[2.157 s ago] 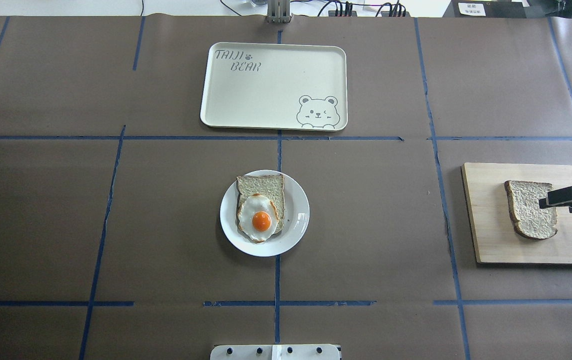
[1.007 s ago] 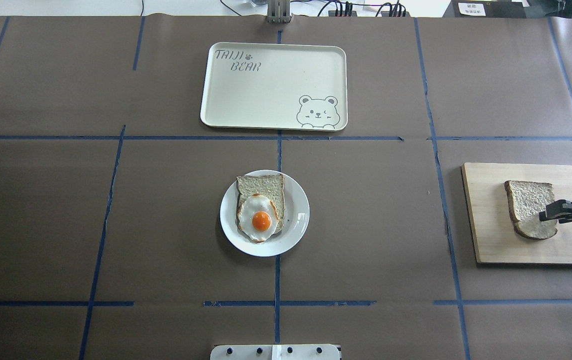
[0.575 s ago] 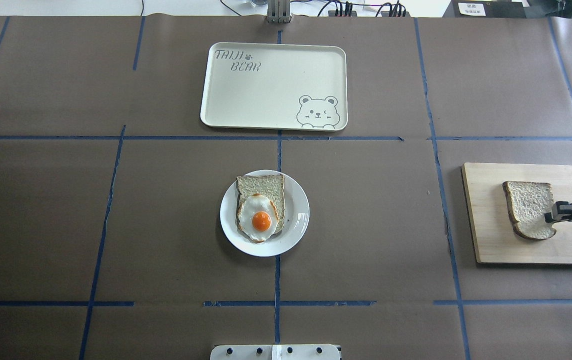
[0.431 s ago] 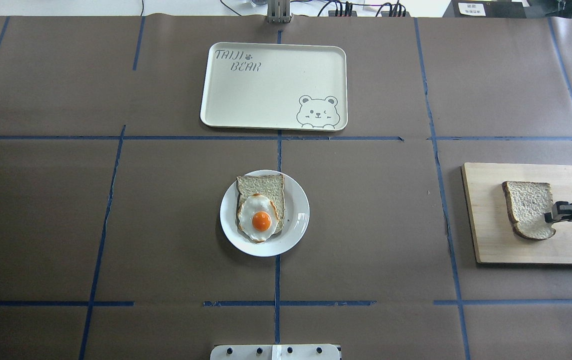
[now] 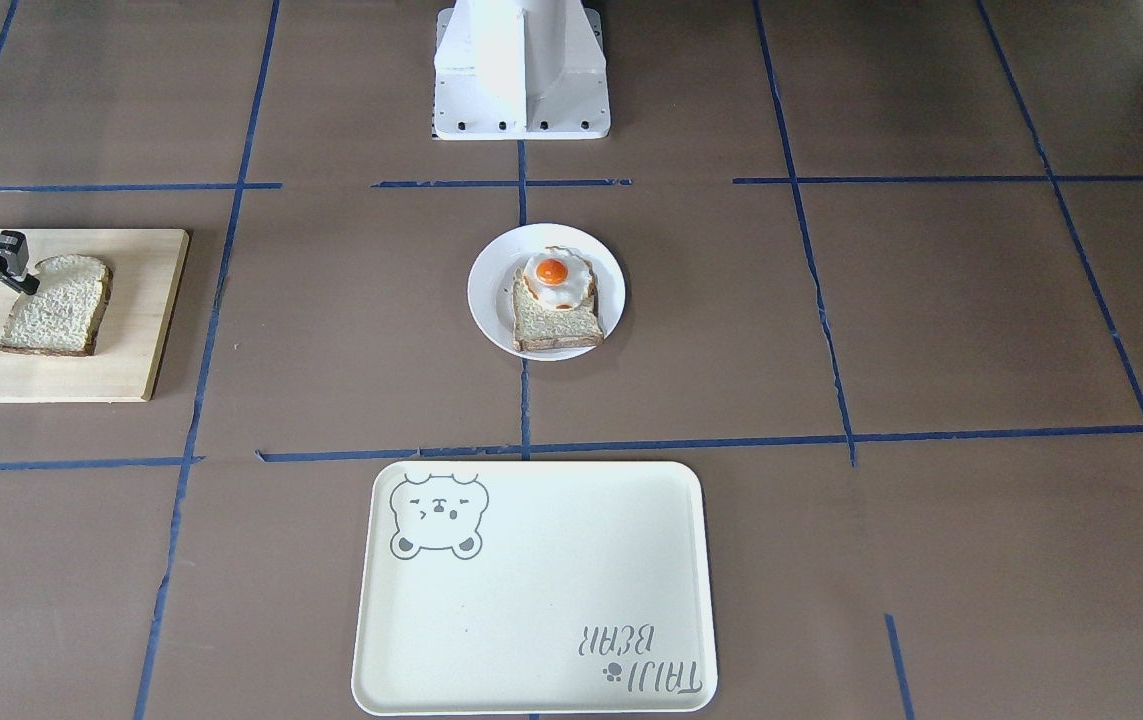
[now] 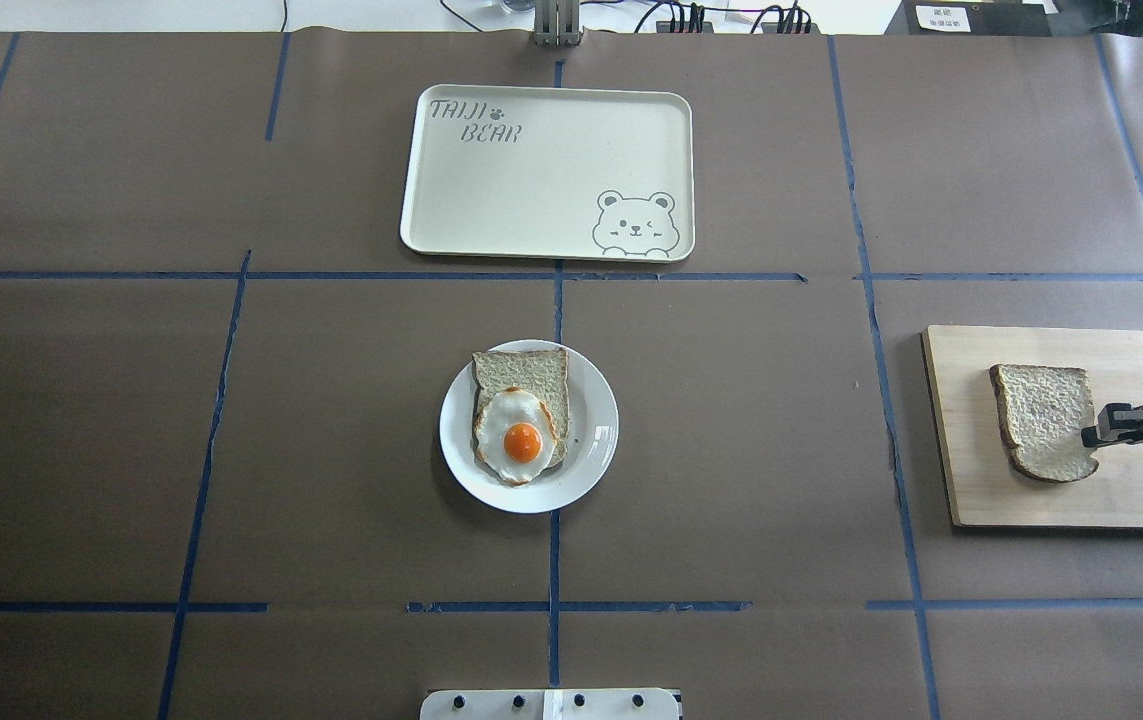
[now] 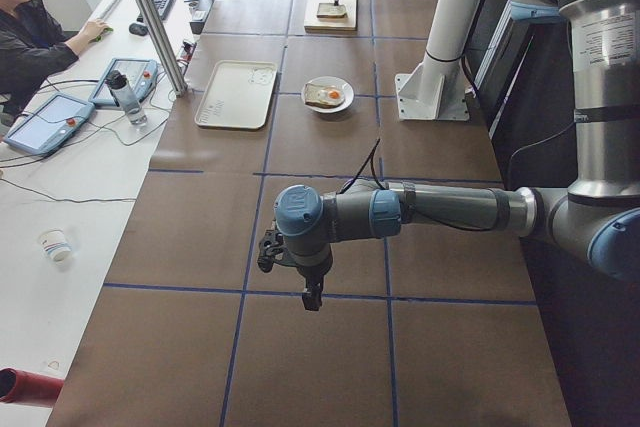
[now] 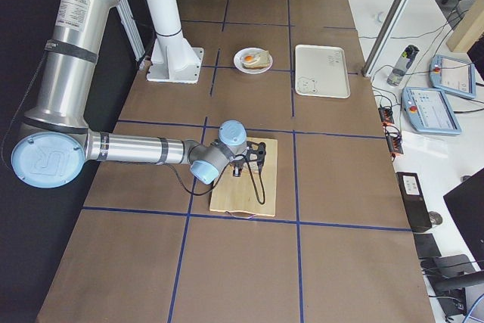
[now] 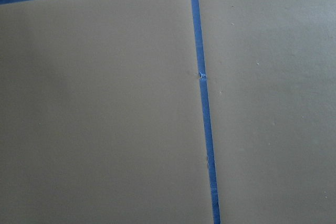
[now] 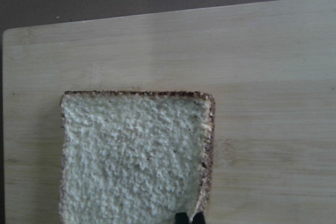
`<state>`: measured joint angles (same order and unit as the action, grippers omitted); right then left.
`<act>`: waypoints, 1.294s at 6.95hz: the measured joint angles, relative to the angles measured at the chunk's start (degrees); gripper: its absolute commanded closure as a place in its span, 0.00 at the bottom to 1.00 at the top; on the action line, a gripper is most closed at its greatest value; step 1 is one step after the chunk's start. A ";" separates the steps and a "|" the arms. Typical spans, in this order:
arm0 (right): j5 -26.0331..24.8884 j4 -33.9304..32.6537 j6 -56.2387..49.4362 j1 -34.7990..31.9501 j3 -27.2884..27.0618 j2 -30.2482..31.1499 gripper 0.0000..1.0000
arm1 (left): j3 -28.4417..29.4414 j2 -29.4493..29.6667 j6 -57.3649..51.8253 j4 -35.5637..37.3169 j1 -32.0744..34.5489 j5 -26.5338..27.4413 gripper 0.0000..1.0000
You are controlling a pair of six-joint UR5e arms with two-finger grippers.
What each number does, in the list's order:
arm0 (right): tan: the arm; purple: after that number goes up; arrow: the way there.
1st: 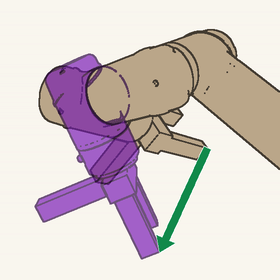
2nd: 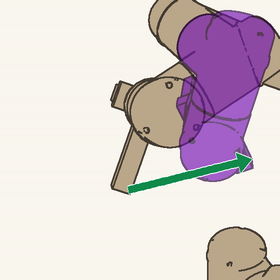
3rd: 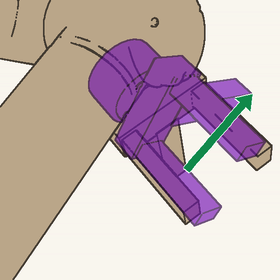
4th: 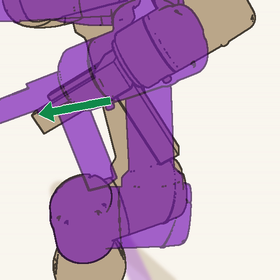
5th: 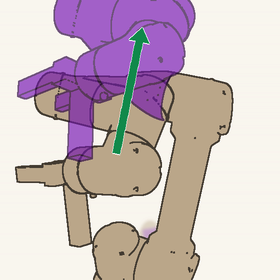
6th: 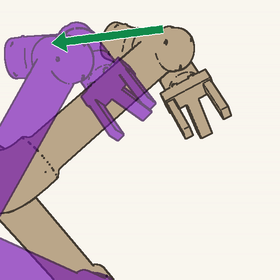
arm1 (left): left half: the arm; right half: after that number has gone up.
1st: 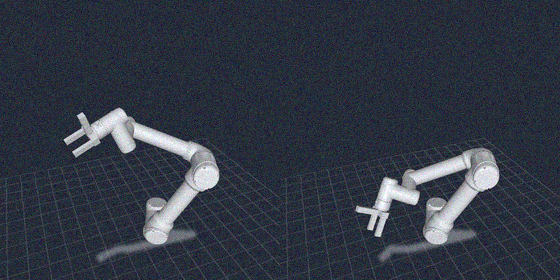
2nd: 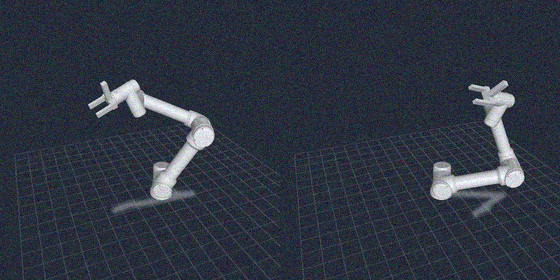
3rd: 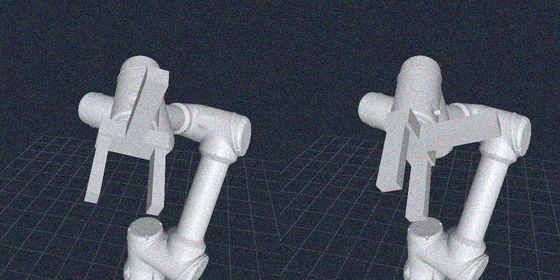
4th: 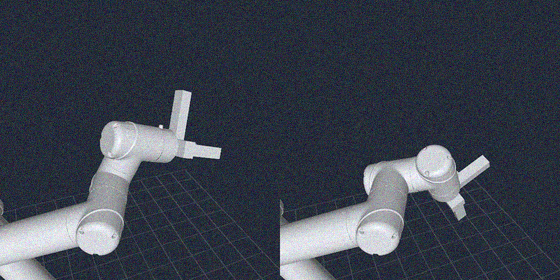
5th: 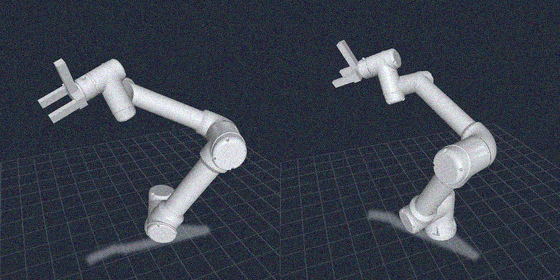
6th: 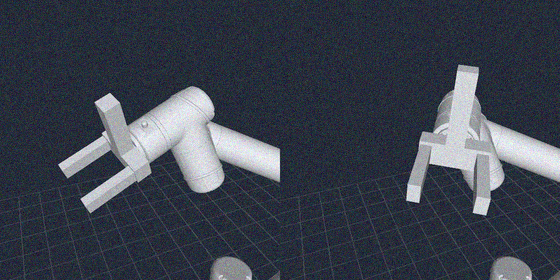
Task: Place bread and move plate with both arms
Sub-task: 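Lower the right gripper onto the bread slice on the bamboo board and grasp it, then lift the bread slice with the right gripper and carry it toward the plate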
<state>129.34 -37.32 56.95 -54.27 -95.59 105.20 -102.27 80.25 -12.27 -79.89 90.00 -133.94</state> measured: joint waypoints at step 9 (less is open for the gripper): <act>7.88 -0.37 13.98 2.13 -4.80 -20.37 1.00 | 0.07 0.00 -0.02 -0.02 0.00 0.00 0.00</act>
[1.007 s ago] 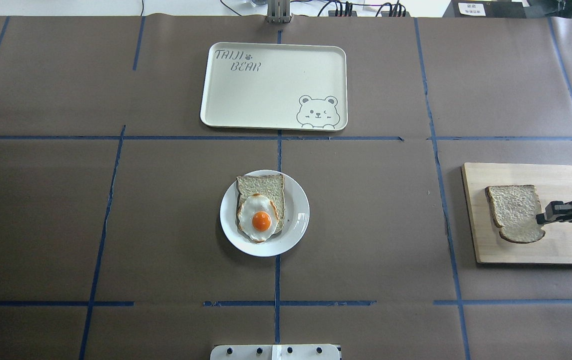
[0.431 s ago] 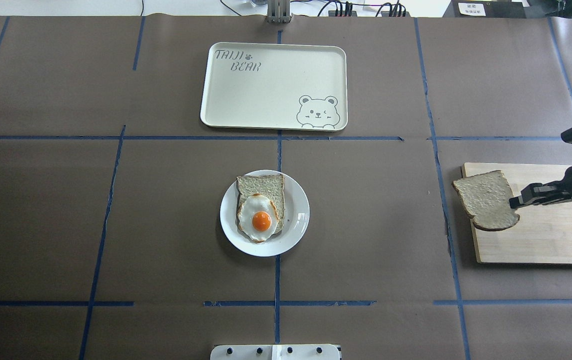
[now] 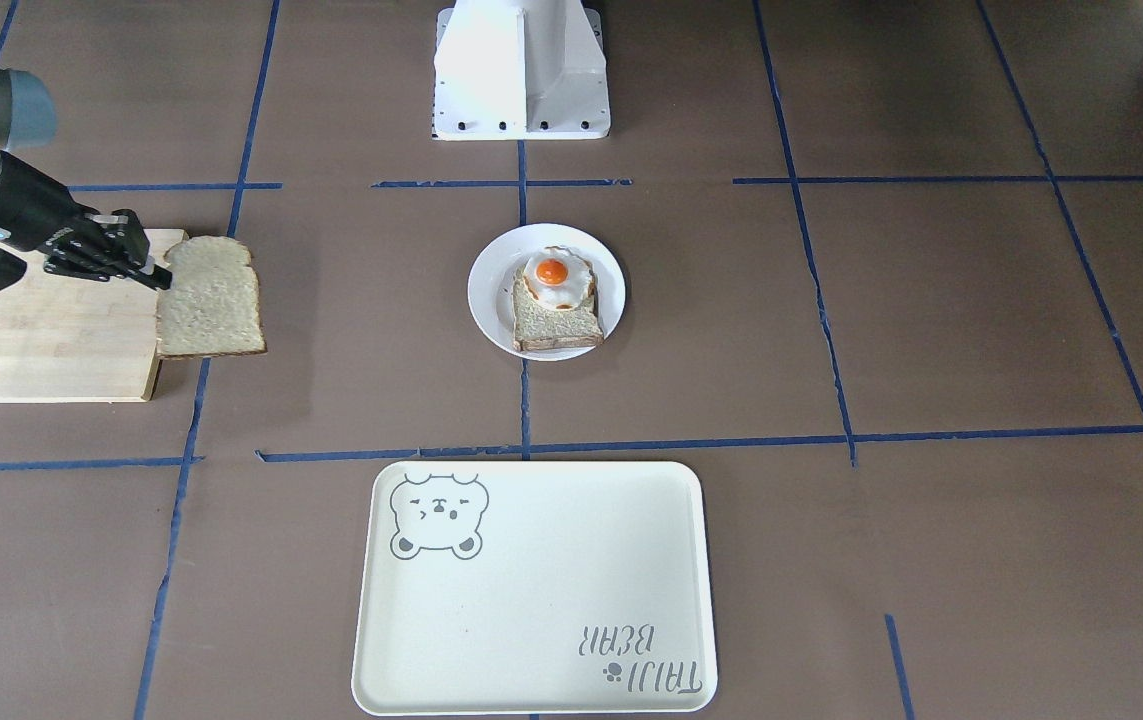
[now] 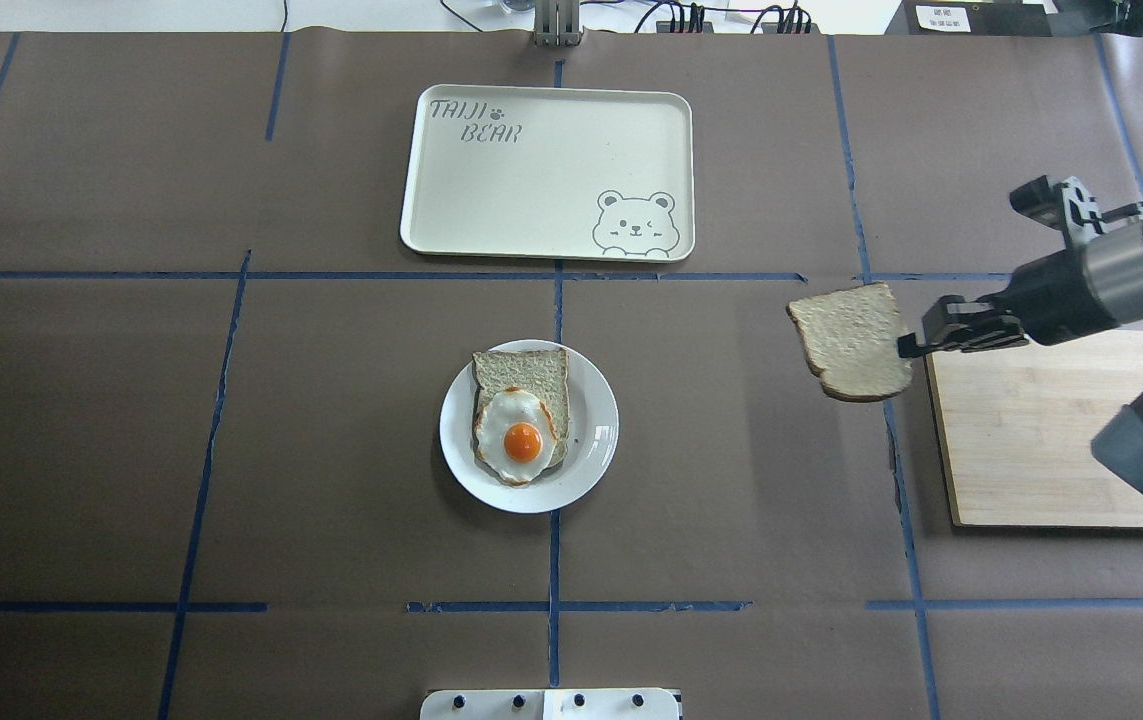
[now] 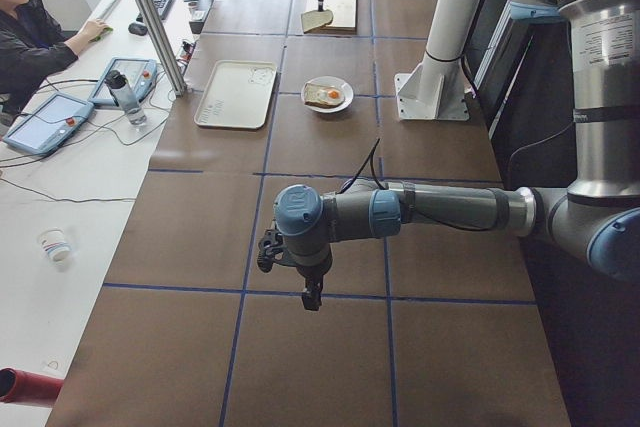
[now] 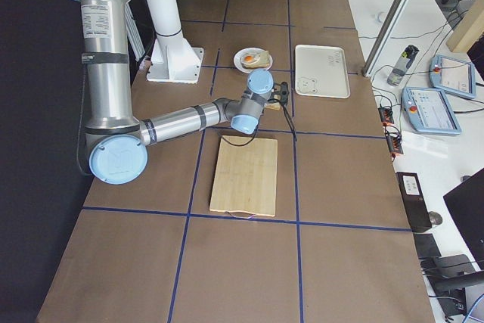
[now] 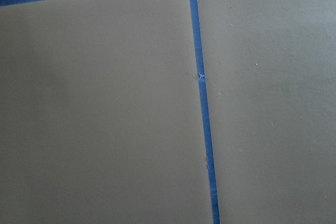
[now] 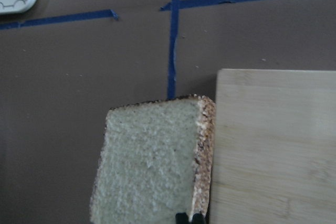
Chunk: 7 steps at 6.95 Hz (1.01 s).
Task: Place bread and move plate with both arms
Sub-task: 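Lift the bread slice with the right gripper and carry it toward the plate, then lower the bread onto the egg on the plate and open the right gripper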
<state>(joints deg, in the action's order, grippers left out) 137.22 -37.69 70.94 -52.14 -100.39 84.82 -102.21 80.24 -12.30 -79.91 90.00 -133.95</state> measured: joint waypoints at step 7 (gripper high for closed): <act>-31.49 -0.26 12.24 25.46 8.48 -23.33 0.99 | 0.51 0.00 -0.01 -0.01 0.00 0.00 0.00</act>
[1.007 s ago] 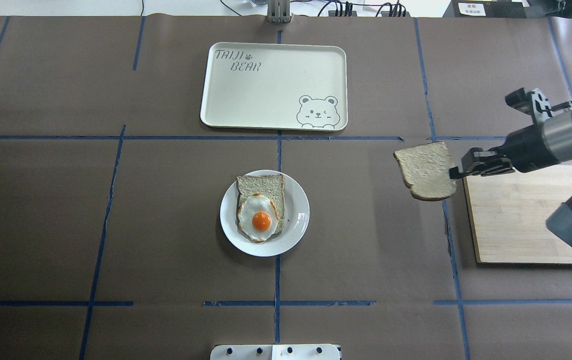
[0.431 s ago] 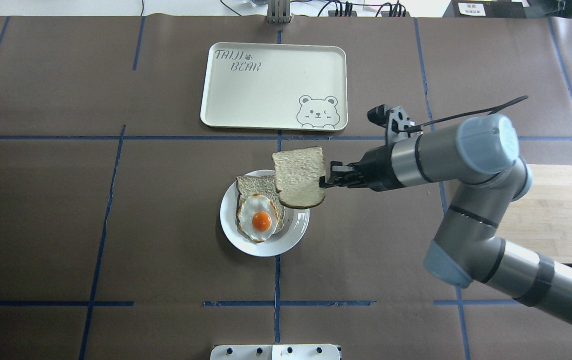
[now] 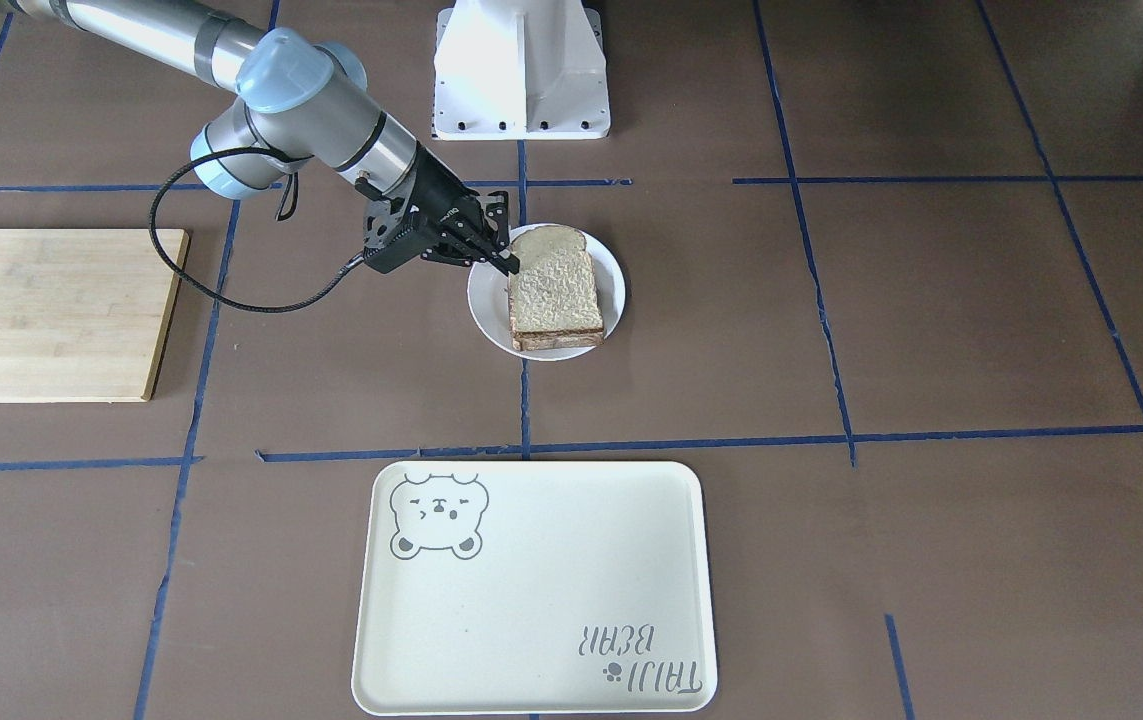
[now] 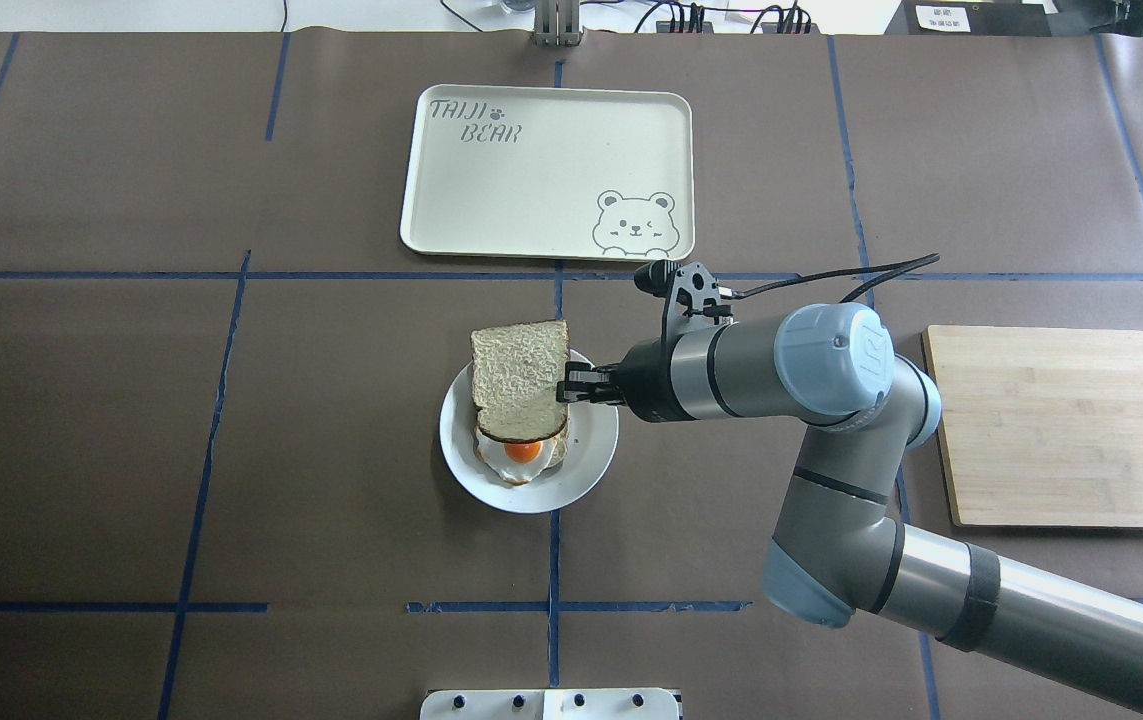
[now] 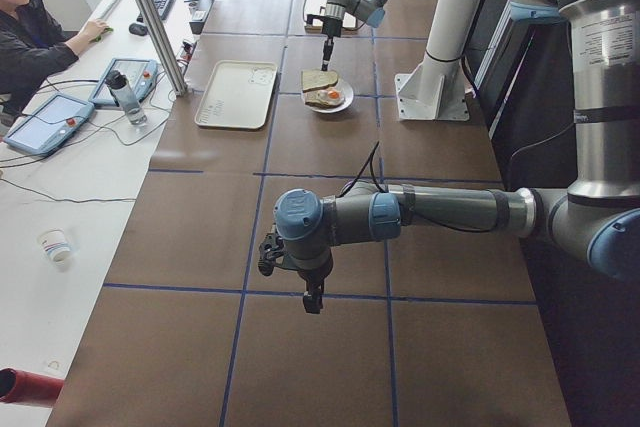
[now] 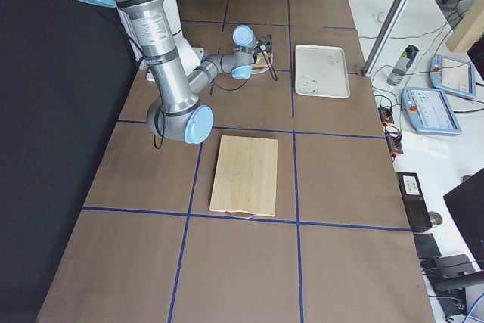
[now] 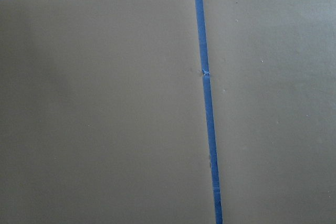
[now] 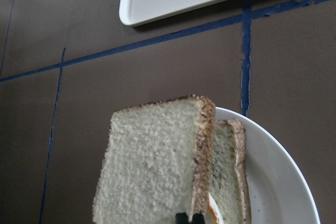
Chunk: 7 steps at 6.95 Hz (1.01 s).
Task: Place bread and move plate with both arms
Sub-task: 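Lower the bread onto the egg on the plate and open the right gripper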
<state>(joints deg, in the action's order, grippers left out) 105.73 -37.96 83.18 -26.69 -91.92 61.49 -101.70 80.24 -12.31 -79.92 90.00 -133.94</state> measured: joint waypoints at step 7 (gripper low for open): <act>-4.17 -0.35 -0.28 2.31 1.95 0.05 0.00 | -0.30 0.00 0.00 -0.06 0.00 -0.04 0.00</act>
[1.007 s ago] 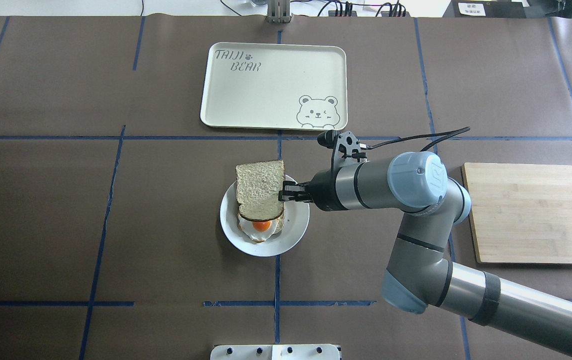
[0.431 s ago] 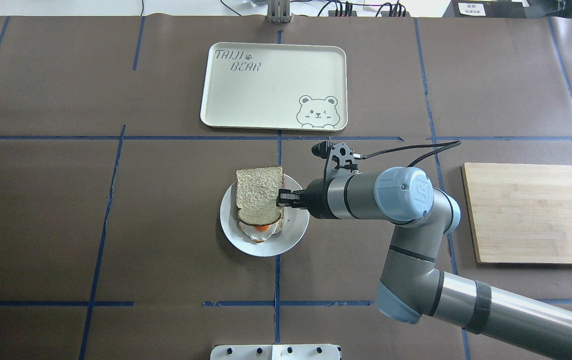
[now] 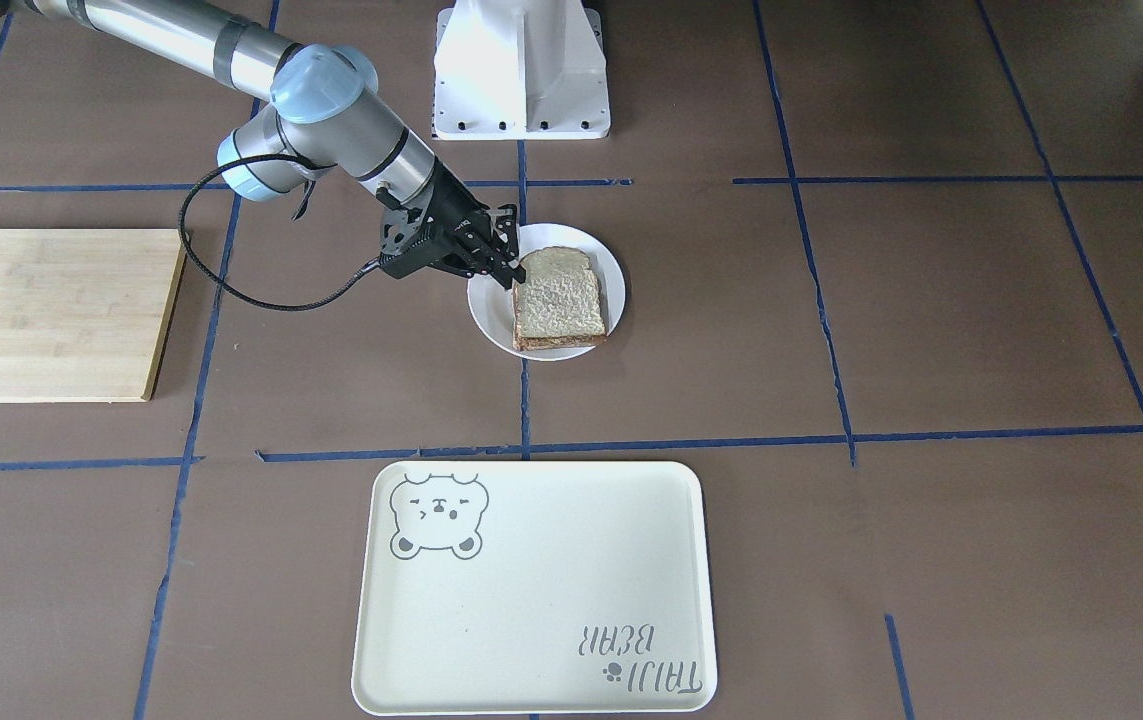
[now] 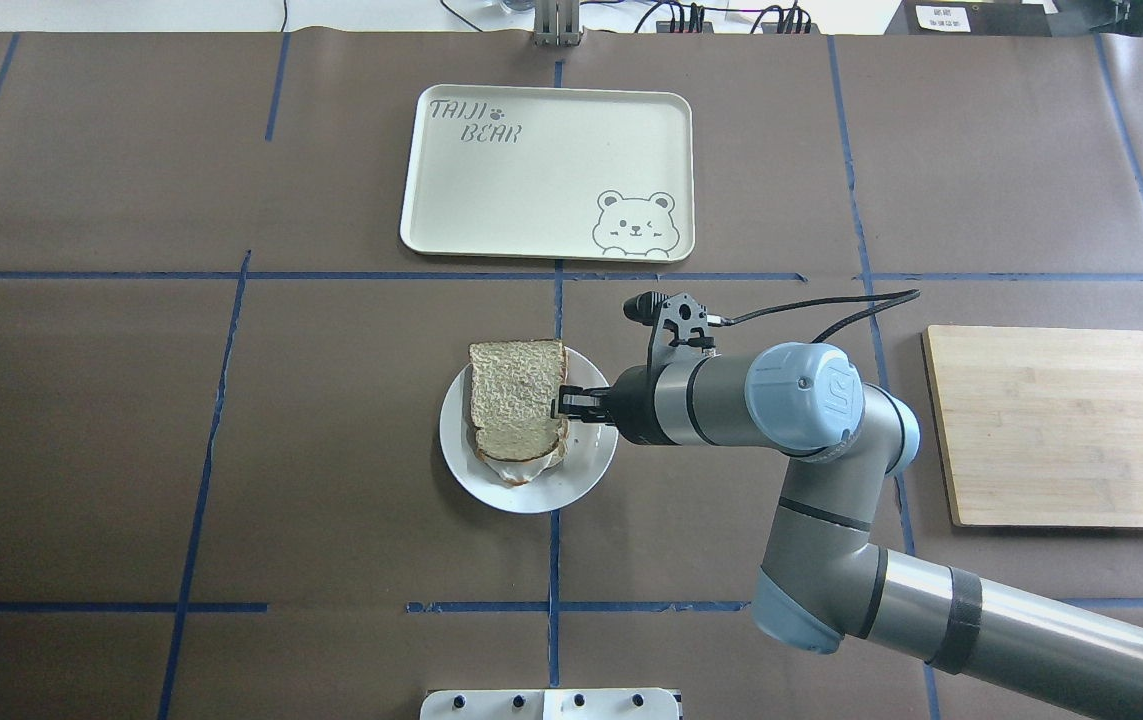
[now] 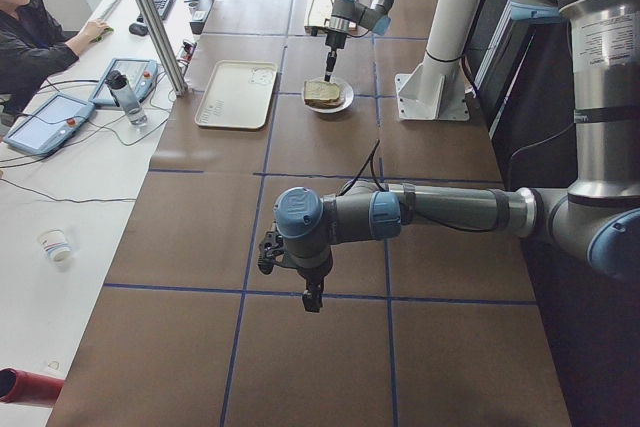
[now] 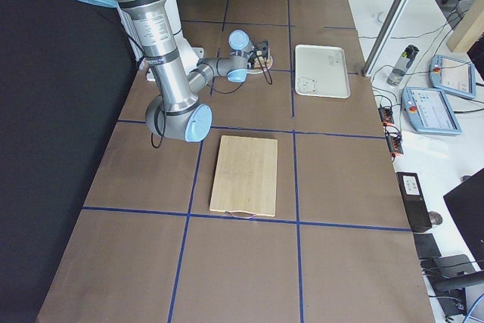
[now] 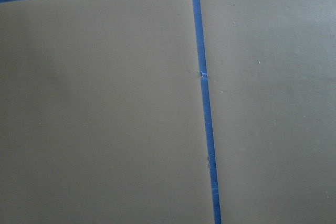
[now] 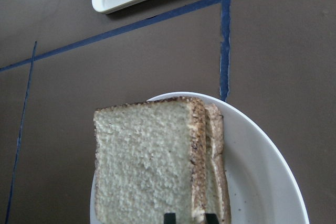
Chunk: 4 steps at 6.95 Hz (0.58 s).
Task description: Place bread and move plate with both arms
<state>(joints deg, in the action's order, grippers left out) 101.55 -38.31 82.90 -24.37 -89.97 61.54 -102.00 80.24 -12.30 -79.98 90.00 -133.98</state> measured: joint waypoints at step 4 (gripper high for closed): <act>10.85 -15.86 -7.06 -9.43 -0.97 -1.16 0.00 | -0.48 0.01 0.08 0.02 0.00 0.01 0.00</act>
<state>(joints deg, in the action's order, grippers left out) 112.40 -54.17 75.84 -33.80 -90.94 60.39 -102.48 80.25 -12.23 -79.96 90.00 -133.97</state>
